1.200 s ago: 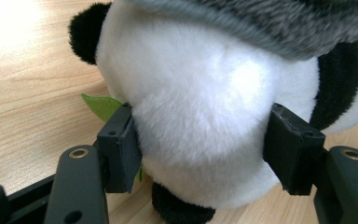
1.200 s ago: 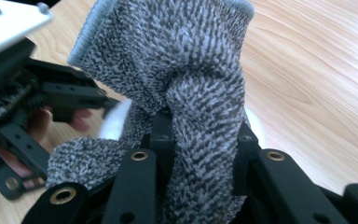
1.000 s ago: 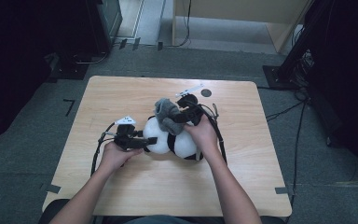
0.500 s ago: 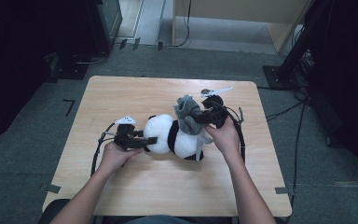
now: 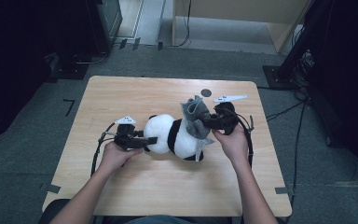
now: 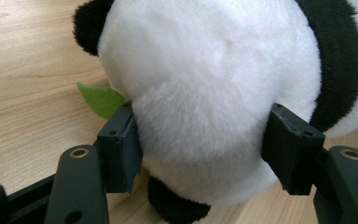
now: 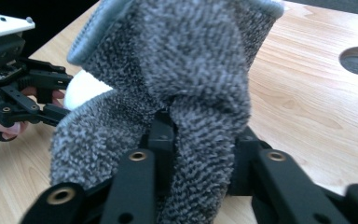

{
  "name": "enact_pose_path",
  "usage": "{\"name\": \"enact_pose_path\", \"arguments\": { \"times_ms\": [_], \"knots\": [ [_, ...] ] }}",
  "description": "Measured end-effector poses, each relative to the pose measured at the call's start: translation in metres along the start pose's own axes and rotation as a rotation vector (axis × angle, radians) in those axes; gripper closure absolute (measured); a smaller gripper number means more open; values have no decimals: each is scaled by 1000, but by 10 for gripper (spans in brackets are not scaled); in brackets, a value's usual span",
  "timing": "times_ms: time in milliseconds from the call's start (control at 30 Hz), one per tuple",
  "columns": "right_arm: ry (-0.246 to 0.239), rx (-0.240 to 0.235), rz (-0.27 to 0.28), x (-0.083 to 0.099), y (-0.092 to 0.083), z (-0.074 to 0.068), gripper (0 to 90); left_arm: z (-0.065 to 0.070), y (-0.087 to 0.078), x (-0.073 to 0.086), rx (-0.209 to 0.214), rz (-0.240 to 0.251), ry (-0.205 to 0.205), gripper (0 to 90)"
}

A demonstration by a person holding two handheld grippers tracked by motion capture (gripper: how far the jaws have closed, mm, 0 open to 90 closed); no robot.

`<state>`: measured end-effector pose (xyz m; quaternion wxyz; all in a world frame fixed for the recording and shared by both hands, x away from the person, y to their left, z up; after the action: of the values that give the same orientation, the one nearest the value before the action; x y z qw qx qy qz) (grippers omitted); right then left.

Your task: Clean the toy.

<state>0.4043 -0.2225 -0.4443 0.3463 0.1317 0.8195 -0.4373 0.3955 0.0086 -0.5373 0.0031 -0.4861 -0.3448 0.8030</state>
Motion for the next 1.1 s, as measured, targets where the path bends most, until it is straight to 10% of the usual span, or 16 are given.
{"name": "enact_pose_path", "arguments": {
  "times_ms": [367,600,867,967,1100],
  "knots": [
    [26,23,107,13,-44,11,739,1,-1,2,6,-4,-3,370],
    [8,20,52,42,-14,7,732,3,-3,3,3,-5,19,371],
    [-7,1,111,48,-8,14,707,6,-3,2,7,1,34,376],
    [81,-50,120,52,-6,19,694,8,-3,2,3,-1,39,376],
    [10,3,106,60,-1,23,706,7,-2,2,7,7,32,374]
  ]
}}
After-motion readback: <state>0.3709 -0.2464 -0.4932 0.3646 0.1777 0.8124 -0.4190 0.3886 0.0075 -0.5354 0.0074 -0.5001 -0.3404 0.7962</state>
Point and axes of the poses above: each handheld gripper's, and its own axes: y roughly forward along the jaws, x roughly out of its underside, z roughly to its right, the point moved 9 cm from there along y, roughly forward along the jaws, and after that the axes turned 9 degrees about y, right-handed, at the moved point
